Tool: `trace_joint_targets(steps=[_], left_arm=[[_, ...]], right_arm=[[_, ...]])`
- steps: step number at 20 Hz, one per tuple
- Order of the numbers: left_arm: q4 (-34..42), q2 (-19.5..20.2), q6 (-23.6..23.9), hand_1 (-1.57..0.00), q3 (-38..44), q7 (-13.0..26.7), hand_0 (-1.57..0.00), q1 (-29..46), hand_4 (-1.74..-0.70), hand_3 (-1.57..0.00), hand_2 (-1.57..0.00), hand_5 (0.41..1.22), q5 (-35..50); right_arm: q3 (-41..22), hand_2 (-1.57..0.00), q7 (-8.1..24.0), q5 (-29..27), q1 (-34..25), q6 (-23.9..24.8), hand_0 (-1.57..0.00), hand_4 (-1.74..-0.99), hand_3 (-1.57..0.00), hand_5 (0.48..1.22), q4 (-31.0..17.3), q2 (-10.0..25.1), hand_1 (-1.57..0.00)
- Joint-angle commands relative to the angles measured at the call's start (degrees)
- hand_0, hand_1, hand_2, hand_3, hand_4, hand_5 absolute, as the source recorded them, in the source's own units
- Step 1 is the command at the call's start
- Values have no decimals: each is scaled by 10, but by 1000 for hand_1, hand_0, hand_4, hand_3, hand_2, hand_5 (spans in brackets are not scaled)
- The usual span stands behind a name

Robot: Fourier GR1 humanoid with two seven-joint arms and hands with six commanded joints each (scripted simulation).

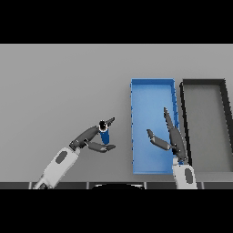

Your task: Pick up the blue pipe and place it into the blue bin.

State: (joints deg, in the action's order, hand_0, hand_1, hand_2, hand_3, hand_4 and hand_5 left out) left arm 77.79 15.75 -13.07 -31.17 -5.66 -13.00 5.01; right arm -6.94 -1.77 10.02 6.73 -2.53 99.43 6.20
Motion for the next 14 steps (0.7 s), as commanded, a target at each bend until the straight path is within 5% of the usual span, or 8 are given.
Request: trace_joint_targets(steps=[1,4,6,8,10,14], left_arm=[[-8,-10,0,1,3,-3,1,-9,-1192,1,1,513,4],[-14,-31,7,-40,7,-13,1,-9,-1267,-43,-110,585,14],[-24,-42,19,-265,10,-5,-100,-14,-1317,-215,-357,651,13],[-17,-55,21,-677,11,-6,-504,2,-1416,-703,-733,856,28],[-25,-59,20,-999,1,-13,-888,-1,-1526,-1009,-1035,988,12],[-19,-56,24,-1337,-19,-51,-1291,5,-1647,-1272,-1351,1125,-2]], right_arm=[[4,1,-3,-5,5,-2,1,-1207,1,607,0,1,1],[2,1,-4,1,10,1,1,-1196,1,603,6,3,1],[1,1,-2,-1,11,0,1,-1198,1,605,3,0,1],[7,1,4,-6,6,0,1,-1196,1,604,4,4,1],[11,1,3,-13,2,-5,1,-1195,1,604,-3,7,1],[5,1,-1,-8,4,-5,1,-1191,1,602,2,4,1]])
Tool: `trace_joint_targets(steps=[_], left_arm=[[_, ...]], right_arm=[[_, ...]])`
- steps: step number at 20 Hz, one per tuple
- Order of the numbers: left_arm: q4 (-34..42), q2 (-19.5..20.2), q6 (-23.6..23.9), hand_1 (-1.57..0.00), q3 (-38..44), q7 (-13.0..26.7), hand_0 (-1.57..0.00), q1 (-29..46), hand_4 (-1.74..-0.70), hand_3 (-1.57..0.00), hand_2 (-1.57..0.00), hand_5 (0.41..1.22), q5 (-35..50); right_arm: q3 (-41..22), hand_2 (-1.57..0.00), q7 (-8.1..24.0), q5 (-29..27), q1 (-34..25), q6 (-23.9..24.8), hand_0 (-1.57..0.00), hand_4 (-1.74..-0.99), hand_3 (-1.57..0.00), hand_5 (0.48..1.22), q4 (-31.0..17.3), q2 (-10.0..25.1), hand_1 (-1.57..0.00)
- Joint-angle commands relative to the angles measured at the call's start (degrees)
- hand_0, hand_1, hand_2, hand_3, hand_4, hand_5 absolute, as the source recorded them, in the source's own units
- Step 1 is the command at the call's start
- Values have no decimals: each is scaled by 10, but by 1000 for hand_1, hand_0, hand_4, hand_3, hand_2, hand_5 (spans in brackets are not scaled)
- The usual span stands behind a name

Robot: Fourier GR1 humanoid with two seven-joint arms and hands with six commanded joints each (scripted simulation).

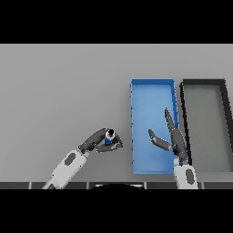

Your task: Pick up the blue pipe and place it into the blue bin.

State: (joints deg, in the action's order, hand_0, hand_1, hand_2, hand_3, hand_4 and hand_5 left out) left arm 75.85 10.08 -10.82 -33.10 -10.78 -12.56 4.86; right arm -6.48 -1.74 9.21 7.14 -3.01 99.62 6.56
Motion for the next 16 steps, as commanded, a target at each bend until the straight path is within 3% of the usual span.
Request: trace_joint_targets(steps=[1,4,7,16], left_arm=[[-1,1,7,-1384,2,-3,-1347,1,-1665,-1317,-1395,1144,-3],[31,-8,25,-1475,6,-10,-1456,4,-1702,-1406,-1481,1182,5],[71,-15,32,-1522,6,-8,-1512,-3,-1721,-1446,-1525,1201,13],[135,-18,27,-1564,-10,74,-1563,-35,-1738,-1495,-1565,1218,21]], right_arm=[[2,1,-1,-2,-1,0,1,-1190,1,600,-7,-1,1],[-1,1,-14,3,7,-2,1,-1189,1,603,-6,1,1],[0,1,-7,8,-1,2,1,-1183,1,606,-10,1,1],[3,1,-29,12,6,6,1,-1133,1,606,-6,6,1]])
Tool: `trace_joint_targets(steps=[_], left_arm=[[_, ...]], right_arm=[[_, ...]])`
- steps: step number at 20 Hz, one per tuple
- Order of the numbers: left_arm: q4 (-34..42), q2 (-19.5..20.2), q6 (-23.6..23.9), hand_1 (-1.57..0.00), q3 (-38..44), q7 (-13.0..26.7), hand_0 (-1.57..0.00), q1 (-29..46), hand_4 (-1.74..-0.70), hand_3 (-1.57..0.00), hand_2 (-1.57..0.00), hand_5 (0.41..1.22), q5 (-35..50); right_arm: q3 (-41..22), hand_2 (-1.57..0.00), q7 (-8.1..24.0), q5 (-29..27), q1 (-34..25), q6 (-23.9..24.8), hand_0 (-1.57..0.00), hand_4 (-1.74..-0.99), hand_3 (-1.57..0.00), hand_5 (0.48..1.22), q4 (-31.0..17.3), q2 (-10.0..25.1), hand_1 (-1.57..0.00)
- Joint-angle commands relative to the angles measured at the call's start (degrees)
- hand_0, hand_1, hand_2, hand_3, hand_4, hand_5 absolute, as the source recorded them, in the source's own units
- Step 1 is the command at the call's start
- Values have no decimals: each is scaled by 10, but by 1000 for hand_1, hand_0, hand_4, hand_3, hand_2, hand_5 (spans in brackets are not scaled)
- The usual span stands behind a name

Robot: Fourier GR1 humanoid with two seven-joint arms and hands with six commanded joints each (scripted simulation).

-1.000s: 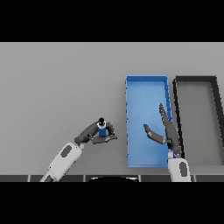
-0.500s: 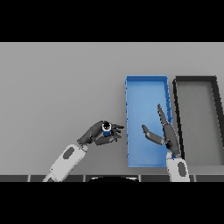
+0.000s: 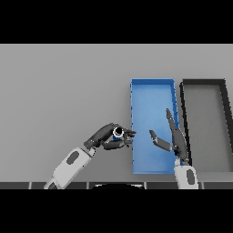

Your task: Pick up the blue pipe and place it into the blue bin.

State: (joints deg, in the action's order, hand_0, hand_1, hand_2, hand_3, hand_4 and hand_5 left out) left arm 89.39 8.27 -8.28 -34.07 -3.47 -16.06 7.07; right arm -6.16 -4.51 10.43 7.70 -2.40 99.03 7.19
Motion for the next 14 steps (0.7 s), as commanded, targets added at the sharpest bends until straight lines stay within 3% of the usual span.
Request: trace_joint_targets(steps=[1,7,9,10,12,14], left_arm=[[-3,-1,4,-1566,2,6,-1565,-4,-1739,-1496,-1566,1219,-2],[3,8,1,-1570,0,5,-1569,6,-1740,-1495,-1570,1219,-6],[6,9,4,-1570,3,12,-1570,4,-1741,-1495,-1570,1220,-6],[11,9,3,-1570,1,18,-1570,6,-1741,-1496,-1570,1220,-5],[6,6,-1,-1571,1,22,-1570,2,-1741,-1496,-1571,1220,-3],[5,4,1,-1571,-1,19,-1571,-3,-1741,-1494,-1571,1221,-11]], right_arm=[[2,1,-1,1,0,2,1,-1128,1,605,-3,0,1],[2,1,-2,-3,21,9,1,-1176,1,605,10,-8,1],[5,1,-36,-45,20,-22,1,-1196,1,622,30,-5,1],[14,1,-34,-97,18,-59,1,-1195,1,608,44,6,1],[22,1,-7,-173,0,-118,1,-1231,1,572,86,46,1],[15,1,41,-229,-26,-159,1,-1282,1,537,124,81,1]])
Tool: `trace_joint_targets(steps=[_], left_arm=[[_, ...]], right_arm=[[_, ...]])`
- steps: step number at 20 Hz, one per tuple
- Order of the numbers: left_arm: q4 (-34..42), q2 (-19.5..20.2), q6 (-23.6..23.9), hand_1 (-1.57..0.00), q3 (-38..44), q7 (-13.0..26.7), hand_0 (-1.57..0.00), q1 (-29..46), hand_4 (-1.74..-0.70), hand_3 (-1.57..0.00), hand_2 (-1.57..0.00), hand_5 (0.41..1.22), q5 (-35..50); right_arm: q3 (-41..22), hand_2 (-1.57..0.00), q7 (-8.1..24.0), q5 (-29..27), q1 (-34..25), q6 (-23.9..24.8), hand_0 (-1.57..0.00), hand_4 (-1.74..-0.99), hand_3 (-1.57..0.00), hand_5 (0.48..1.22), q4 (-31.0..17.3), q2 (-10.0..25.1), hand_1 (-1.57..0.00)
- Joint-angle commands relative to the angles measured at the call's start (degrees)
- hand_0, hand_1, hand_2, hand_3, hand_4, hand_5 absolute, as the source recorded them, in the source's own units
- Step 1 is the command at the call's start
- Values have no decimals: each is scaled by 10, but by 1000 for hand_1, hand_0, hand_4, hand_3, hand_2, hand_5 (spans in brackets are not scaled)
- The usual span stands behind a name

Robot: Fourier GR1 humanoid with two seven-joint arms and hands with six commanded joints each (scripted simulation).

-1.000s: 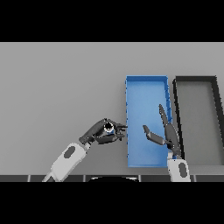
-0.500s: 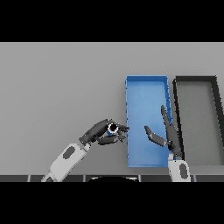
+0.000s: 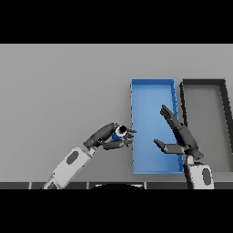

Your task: Pick up the blue pipe and place it into the blue bin.

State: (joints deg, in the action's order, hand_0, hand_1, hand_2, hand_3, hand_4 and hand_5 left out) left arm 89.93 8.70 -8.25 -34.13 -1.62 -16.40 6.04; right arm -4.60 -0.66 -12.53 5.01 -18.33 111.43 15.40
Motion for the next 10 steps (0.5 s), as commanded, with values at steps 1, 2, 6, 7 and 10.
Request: trace_joint_targets(steps=[1,2,6,7,10], left_arm=[[7,3,-1,-1571,0,1,-1571,-1,-1741,-1493,-1571,1221,0],[6,4,-2,-1571,0,-2,-1571,2,-1741,-1491,-1571,1221,0],[-8,0,-5,-1571,2,-10,-1571,-1,-1741,-1486,-1571,1221,-5],[-4,0,-3,-1571,2,-7,-1571,1,-1741,-1485,-1571,1221,-5],[-5,1,-11,-1571,1,-5,-1571,1,-1741,-1486,-1571,1221,-1]], right_arm=[[-10,1,28,-11,-12,-14,1,-1303,1,515,15,16,1],[-17,1,58,-32,-24,-25,1,-1314,1,500,29,28,1],[-64,1,132,-61,-81,-53,1,-1309,1,503,62,48,1],[-73,1,139,-62,-98,-61,1,-1314,1,510,65,51,1],[-107,1,158,-30,-159,-79,1,-1294,1,523,36,39,1]])
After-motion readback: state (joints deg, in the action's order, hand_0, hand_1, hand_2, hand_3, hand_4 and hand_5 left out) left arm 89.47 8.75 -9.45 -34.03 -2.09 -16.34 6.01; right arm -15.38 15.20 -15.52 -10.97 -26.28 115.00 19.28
